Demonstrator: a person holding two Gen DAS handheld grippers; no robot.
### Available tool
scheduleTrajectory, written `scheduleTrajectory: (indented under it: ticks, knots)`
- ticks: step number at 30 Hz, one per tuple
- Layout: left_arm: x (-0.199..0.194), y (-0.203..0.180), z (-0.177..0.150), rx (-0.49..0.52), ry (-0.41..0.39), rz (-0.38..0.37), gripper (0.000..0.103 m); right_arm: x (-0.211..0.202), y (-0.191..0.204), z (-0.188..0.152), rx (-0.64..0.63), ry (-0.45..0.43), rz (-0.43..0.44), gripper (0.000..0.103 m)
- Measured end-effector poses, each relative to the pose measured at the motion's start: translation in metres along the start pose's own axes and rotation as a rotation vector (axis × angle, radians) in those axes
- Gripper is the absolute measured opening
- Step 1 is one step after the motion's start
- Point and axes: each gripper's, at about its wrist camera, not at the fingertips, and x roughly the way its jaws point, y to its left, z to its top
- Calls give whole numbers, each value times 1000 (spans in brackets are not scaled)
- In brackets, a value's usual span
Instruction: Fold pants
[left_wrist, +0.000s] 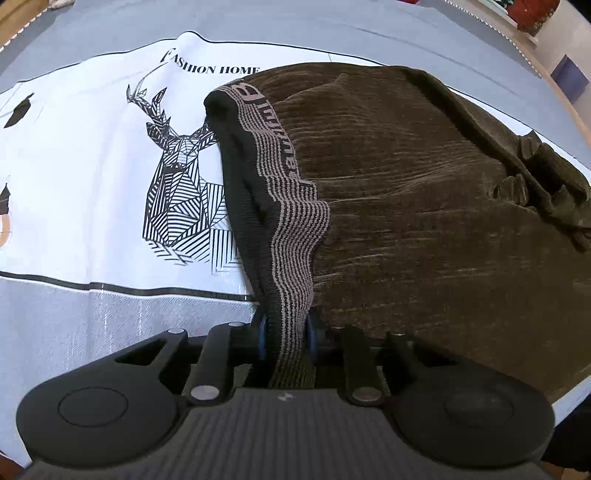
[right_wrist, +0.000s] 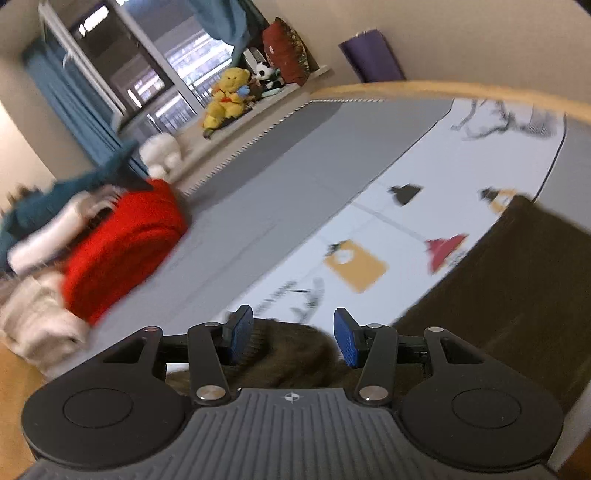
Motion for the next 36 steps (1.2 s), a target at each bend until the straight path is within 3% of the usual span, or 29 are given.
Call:
scheduleTrajectory:
  ticks: [3, 4, 5, 7, 9, 12, 13, 16, 17, 19, 20, 22, 25, 29, 32, 34, 36]
  knots:
    - [-6, -2, 1, 8, -12, 37, 38, -9, 20, -1, 20, -22, 98, 52]
    - [-12, -5, 2, 18, -34, 65, 51, -13, 25, -2, 23, -40, 143, 52]
    - [-19, -8, 4, 23, -71, 98, 61, -17, 28, -2, 42, -53, 197, 52]
    - [-43, -11, 6, 36, -203, 187, 61, -23, 30, -2, 93, -67, 305, 52]
    - [-78, -25, 6, 96, -405, 343, 60, -28, 30, -1, 97, -93, 354, 52]
    - [-100, -82, -10, 457, -671, 791, 60, -29, 27, 1, 94, -109, 320, 54]
    - [-101, -97, -15, 561, -724, 890, 61, -27, 25, 2, 95, -105, 309, 54]
    - [-113, -120, -17, 657, -813, 975, 61, -26, 23, 3, 65, -106, 266, 54]
    - [-119, -122, -17, 655, -832, 975, 62, -25, 23, 5, 58, -107, 262, 54]
    - [-138, -115, -15, 590, -839, 820, 68, -27, 22, 6, 35, -110, 250, 54]
    - [-138, -116, -14, 586, -828, 800, 68, -27, 22, 6, 13, -110, 234, 54]
    - [-130, -127, -13, 683, -829, 897, 66, -25, 20, 7, -16, -100, 209, 54]
    - [-130, -134, -7, 843, -916, 1063, 62, -23, 19, 10, -31, -94, 203, 54]
    - [-158, -120, 21, 964, -1023, 1065, 69, -26, 20, 14, -84, -87, 191, 54]
    - [-187, -120, 31, 1048, -990, 863, 82, -27, 21, 16, -135, -69, 187, 54]
    - [-203, -136, 31, 979, -983, 713, 85, -27, 23, 17, -180, -65, 184, 54]
    - [-211, -155, 27, 855, -952, 485, 86, -24, 25, 16, -225, -64, 166, 54]
